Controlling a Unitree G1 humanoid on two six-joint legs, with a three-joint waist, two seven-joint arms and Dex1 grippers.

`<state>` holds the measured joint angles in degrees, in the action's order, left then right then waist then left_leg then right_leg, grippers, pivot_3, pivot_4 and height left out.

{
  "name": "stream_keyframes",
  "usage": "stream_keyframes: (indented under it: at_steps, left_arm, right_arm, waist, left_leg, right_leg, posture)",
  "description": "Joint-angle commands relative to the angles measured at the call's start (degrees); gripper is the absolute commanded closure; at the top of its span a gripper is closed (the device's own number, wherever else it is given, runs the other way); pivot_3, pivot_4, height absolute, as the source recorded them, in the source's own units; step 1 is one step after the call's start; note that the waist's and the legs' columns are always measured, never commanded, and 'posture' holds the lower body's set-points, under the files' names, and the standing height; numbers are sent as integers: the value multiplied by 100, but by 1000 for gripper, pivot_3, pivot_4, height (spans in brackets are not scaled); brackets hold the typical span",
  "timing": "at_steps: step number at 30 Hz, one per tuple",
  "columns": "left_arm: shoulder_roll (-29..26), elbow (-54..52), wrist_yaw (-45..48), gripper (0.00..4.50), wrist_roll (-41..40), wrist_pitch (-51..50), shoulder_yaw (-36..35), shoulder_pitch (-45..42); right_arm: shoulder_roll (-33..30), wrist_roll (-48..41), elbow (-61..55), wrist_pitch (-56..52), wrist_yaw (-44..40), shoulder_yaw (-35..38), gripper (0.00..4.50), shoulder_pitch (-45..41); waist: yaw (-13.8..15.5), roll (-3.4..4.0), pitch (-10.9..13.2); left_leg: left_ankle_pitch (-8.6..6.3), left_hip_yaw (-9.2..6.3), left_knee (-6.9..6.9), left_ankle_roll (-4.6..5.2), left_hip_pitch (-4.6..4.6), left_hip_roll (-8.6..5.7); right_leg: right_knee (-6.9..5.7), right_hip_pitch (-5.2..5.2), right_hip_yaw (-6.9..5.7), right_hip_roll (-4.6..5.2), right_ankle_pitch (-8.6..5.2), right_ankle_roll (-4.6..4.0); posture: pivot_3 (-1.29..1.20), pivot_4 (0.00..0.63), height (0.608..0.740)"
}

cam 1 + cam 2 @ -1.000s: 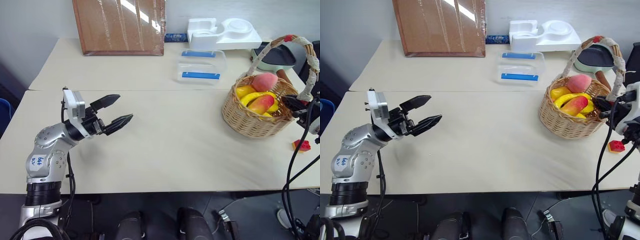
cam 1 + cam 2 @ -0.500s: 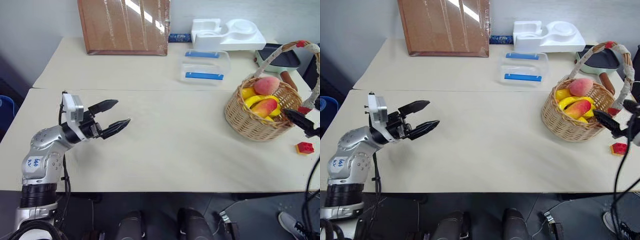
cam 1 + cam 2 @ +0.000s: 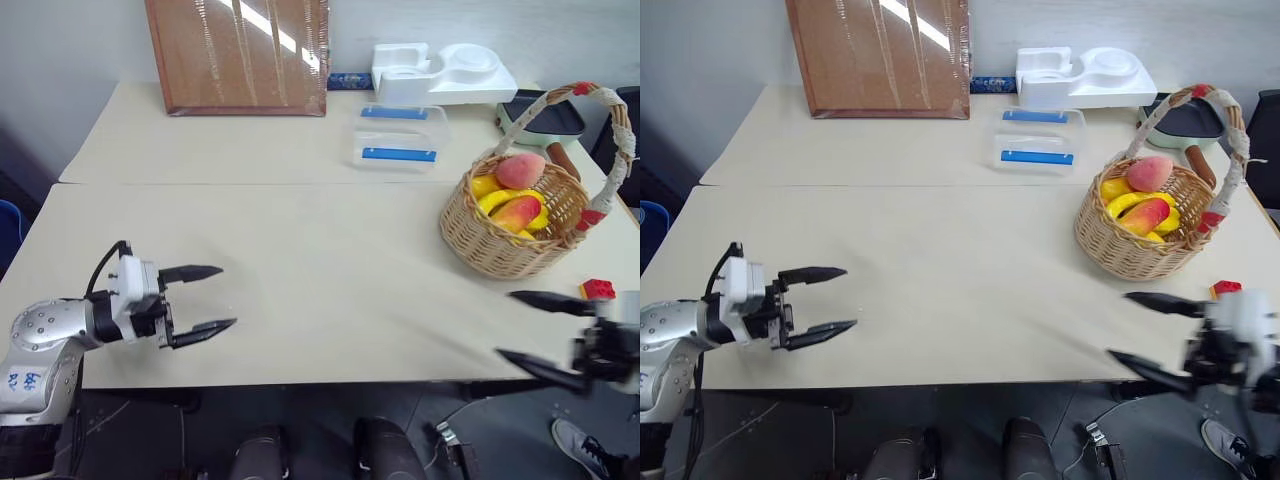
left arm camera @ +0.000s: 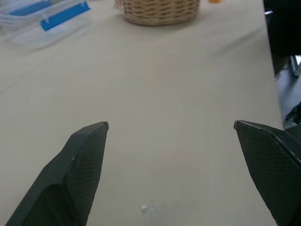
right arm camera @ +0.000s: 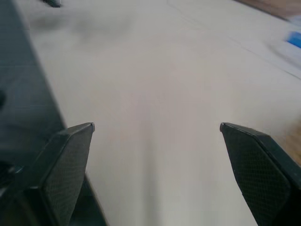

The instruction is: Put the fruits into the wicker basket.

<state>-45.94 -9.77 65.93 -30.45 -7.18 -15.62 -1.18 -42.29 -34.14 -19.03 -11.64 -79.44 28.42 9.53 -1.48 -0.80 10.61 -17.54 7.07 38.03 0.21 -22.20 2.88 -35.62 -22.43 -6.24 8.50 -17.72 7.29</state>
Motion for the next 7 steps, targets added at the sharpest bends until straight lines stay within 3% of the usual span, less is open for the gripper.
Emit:
stream_keyframes:
  at_steps: [1,3,7]
  left_arm:
    - [-8,-178,-3,0,86,220,-137,175]
    - [132,-199,-196,0,187,291,-129,311]
    - [314,-389,-435,0,245,340,-128,483]
  right_arm:
    - [290,408,236,654,92,-906,44,-663]
    - [836,994,985,1387,299,-1645,44,-1357]
    - [1192,1317,1827,2122,319,-2104,44,-1831]
  waist:
    - [0,2,1]
    - [-12,-7,-4]
    - [1,0,0]
  left_leg:
    - [0,0,1,0,0,0]
    - [1,-1,1,-3,3,-1]
    - [2,1,2,-5,-6,-1]
  right_leg:
    - [-4,-3,1,0,-1,-1]
    - [-9,-2,-1,-1,0,-2]
    - [-19,-11,-2,-2,0,-3]
  posture:
    - [0,150,740]
    - [0,150,740]
    - [0,150,740]
